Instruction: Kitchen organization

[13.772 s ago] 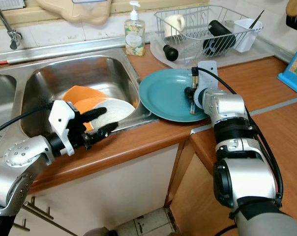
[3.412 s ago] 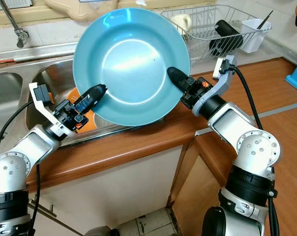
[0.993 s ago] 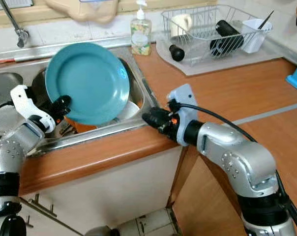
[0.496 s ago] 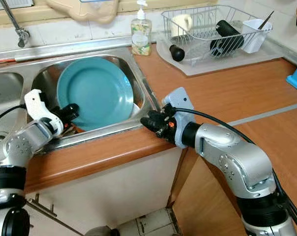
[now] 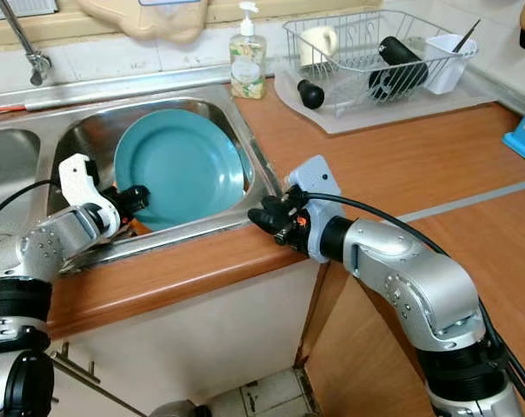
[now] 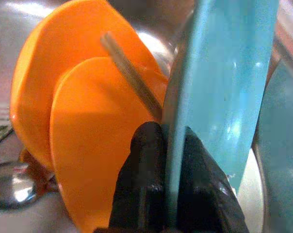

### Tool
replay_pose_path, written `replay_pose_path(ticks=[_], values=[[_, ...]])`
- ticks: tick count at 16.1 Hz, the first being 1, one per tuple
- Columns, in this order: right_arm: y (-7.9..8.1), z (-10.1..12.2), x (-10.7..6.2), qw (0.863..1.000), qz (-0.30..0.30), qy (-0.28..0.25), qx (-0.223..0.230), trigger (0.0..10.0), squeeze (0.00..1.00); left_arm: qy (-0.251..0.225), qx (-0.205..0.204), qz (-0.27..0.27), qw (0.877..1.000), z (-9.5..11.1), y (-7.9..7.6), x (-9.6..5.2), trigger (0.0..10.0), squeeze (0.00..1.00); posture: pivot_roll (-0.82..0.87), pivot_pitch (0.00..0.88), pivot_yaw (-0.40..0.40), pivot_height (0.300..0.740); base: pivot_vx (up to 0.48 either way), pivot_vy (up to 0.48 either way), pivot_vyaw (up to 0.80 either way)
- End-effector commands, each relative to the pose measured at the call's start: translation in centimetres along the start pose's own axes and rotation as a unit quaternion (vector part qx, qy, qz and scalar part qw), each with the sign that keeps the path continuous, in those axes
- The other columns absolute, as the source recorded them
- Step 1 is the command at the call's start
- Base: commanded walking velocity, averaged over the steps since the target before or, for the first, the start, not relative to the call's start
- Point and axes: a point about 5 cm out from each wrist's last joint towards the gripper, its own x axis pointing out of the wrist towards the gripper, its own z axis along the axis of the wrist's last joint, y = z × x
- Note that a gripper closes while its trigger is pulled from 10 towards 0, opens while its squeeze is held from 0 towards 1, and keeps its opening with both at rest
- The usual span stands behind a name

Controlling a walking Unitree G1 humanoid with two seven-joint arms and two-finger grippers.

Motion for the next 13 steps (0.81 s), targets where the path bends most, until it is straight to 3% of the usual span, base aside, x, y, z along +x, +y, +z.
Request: replay_pose_path(ticks=[1, 7, 10, 11, 13], values=[[0.2, 0.0, 0.0, 1.0, 0.003, -0.002, -0.004, 10.0, 0.0, 0.011, 0.009, 0.006, 1.0, 0.0, 0.1, 0.1, 10.0, 1.0, -0.08, 0.0, 0.076, 0.74, 0.0, 0.0, 0.0], [0.1, 0.0, 0.1, 1.0, -0.002, -0.001, -0.003, 10.0, 0.0, 0.014, 0.022, 0.018, 0.999, -0.1, 0.7, 0.0, 10.0, 1.0, -0.08, 0.0, 0.076, 0.74, 0.0, 0.0, 0.0], [0.0, -0.1, 0.0, 1.0, -0.012, 0.004, -0.01, 10.0, 0.0, -0.003, 0.074, 0.033, 0.997, 0.3, 1.2, -0.6, 10.0, 1.0, -0.08, 0.0, 0.078, 0.74, 0.0, 0.0, 0.0], [-0.6, 0.0, 0.0, 0.999, -0.041, -0.007, 0.001, 10.0, 1.0, -0.017, 0.099, 0.025, 0.995, 0.8, 1.2, -1.1, 10.0, 1.0, -0.08, 0.0, 0.078, 0.74, 0.0, 0.0, 0.0], [-1.4, 0.6, -0.2, 0.995, -0.094, -0.039, 0.004, 10.0, 1.0, -0.098, 0.204, 0.061, 0.972, 2.1, 1.3, -2.4, 10.0, 1.0, -0.08, 0.0, 0.071, 0.74, 0.0, 0.0, 0.0]])
